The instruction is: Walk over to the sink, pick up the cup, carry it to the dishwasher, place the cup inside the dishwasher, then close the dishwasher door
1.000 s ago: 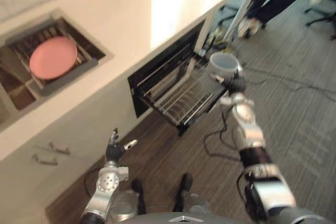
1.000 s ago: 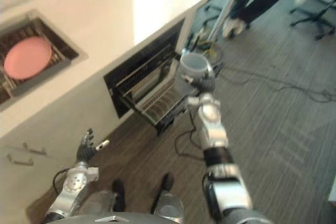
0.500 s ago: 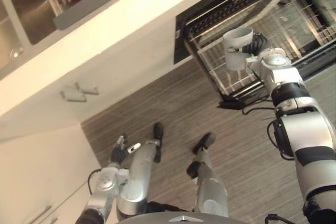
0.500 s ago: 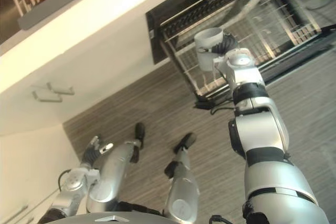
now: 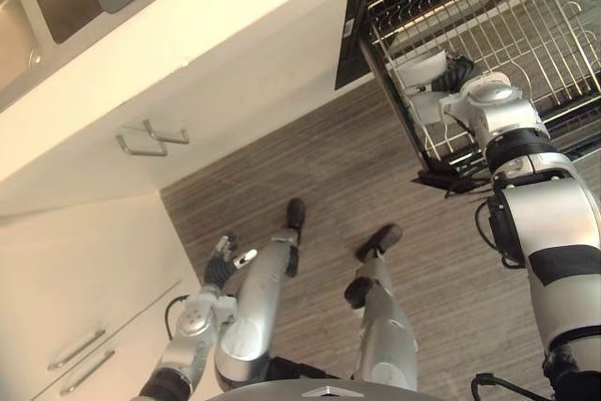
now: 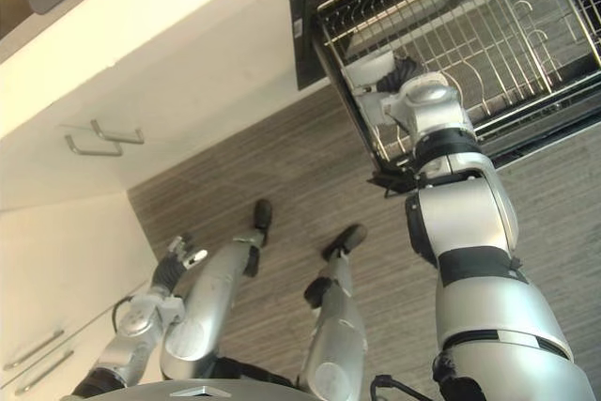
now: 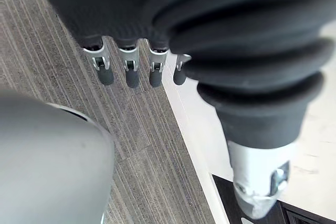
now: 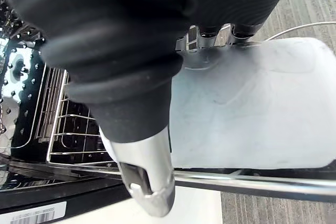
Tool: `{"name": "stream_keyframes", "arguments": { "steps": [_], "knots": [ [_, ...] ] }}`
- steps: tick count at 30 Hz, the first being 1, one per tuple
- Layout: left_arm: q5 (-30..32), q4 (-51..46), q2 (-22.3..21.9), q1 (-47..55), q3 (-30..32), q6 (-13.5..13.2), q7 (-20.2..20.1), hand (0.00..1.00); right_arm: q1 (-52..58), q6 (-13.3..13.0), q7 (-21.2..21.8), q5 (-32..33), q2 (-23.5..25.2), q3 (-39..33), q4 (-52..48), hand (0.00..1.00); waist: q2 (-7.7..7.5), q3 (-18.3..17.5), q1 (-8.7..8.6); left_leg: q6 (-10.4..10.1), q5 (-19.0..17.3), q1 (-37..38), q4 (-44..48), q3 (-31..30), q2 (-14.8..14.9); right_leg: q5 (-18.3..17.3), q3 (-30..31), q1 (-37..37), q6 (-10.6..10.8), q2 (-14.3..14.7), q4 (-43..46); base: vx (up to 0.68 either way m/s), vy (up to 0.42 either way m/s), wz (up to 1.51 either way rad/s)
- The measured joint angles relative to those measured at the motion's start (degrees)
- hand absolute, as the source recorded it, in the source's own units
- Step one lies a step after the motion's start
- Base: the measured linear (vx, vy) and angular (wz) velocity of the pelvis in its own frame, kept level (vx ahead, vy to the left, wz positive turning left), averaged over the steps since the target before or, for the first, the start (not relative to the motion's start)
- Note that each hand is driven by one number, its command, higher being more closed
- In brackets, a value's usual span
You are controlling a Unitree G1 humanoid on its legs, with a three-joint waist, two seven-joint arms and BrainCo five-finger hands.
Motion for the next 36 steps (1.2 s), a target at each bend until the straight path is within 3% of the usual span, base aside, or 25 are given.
{"name": "stream_keyframes", "arguments": {
  "steps": [6, 9, 13, 20, 25, 28, 30, 34, 36],
  "knots": [
    [0.00, -0.09, 0.09, 0.00, 0.10, 0.48, -0.17, 0.00, -0.37, -2.66, 1.67, 0.85, -0.25, -0.02, -0.35, 0.00, -0.03, 0.02, -0.53, -0.03, -0.03, 0.23, 0.71, -0.04, 0.36, -0.05, -0.01, 0.51, -0.12, 0.20, 0.26, -0.01, 0.024, 0.00],
    [0.03, -0.06, 0.28, 0.04, 1.46, 1.60, -0.74, 0.00, -0.20, -4.02, 3.87, 2.16, -0.37, 0.00, -2.12, 0.00, -0.77, 0.47, -1.04, -0.46, -0.32, 2.47, 0.76, 0.13, 0.99, -0.48, 0.02, 2.87, -0.93, 0.91, -0.38, 0.00, 0.013, -0.08],
    [0.08, 0.03, 0.90, 0.78, 4.32, 2.52, -1.15, 0.00, 2.67, -8.03, 3.83, 6.93, -1.26, -0.84, -14.89, 0.00, -3.27, 0.69, -2.52, -1.31, -0.88, 5.87, 0.80, 0.71, 2.52, -0.67, 0.33, 6.10, -1.17, 2.35, -1.19, 0.01, -0.005, -0.13],
    [-0.13, 0.06, 1.41, 3.76, 8.42, 3.96, -1.22, 0.00, 16.75, -9.51, 7.14, 6.98, -0.92, -4.04, -32.34, 0.00, -6.68, -0.01, -5.35, -2.21, -1.35, 13.39, -1.43, 1.90, 3.36, -1.76, 1.49, 11.98, -0.79, 3.02, -1.53, 0.04, 0.027, -0.11],
    [-0.06, 0.60, -1.06, 9.13, 11.46, 2.38, -0.53, 0.00, 34.95, -11.04, 8.24, 8.59, 4.04, -17.48, -48.29, 0.00, -6.54, -4.83, -7.45, -2.56, -1.72, 16.67, -2.52, -0.79, 2.69, -4.05, -1.62, 16.89, 0.45, 2.95, -1.47, 0.08, 0.043, 0.34],
    [1.34, 0.89, -2.37, 12.30, 13.16, 1.29, -0.52, 0.00, 50.57, -13.21, 8.17, 9.89, 10.13, -25.38, -60.62, 0.00, -6.56, -9.06, -8.30, -1.72, -2.21, 20.05, -4.82, -0.28, 2.02, -6.13, -6.42, 22.55, 2.08, 1.85, -1.45, 0.12, 0.057, 0.78],
    [4.92, 2.30, -3.72, 13.97, 14.32, 0.65, -0.51, 0.00, 60.32, -16.49, 7.88, 11.61, 15.10, -29.88, -68.76, 0.00, -6.64, -12.56, -10.45, -0.89, -1.69, 22.50, -6.90, 4.31, 2.63, -7.89, -10.00, 24.87, 4.05, -0.19, 0.44, 0.13, 0.110, 0.92],
    [8.13, 3.29, -4.61, 13.87, 15.28, 0.31, 0.18, 0.00, 64.92, -20.59, 7.86, 13.20, 21.59, -30.08, -73.38, 0.00, -7.28, -13.58, -10.84, 0.07, -4.14, 26.75, -7.18, 5.91, 0.70, -13.23, -7.70, 24.35, 5.90, -5.91, 11.92, 0.10, 0.214, -0.05],
    [9.10, 4.88, -4.65, 13.46, 15.07, 0.53, 0.61, 0.00, 66.82, -21.63, 7.66, 14.16, 24.03, -29.61, -75.25, 0.00, -7.18, -14.26, -11.85, 0.32, -5.42, 28.38, -7.13, 5.91, 0.66, -14.53, -5.82, 21.89, 4.18, -8.75, 21.27, 0.08, 0.169, -0.11]
  ]
}}
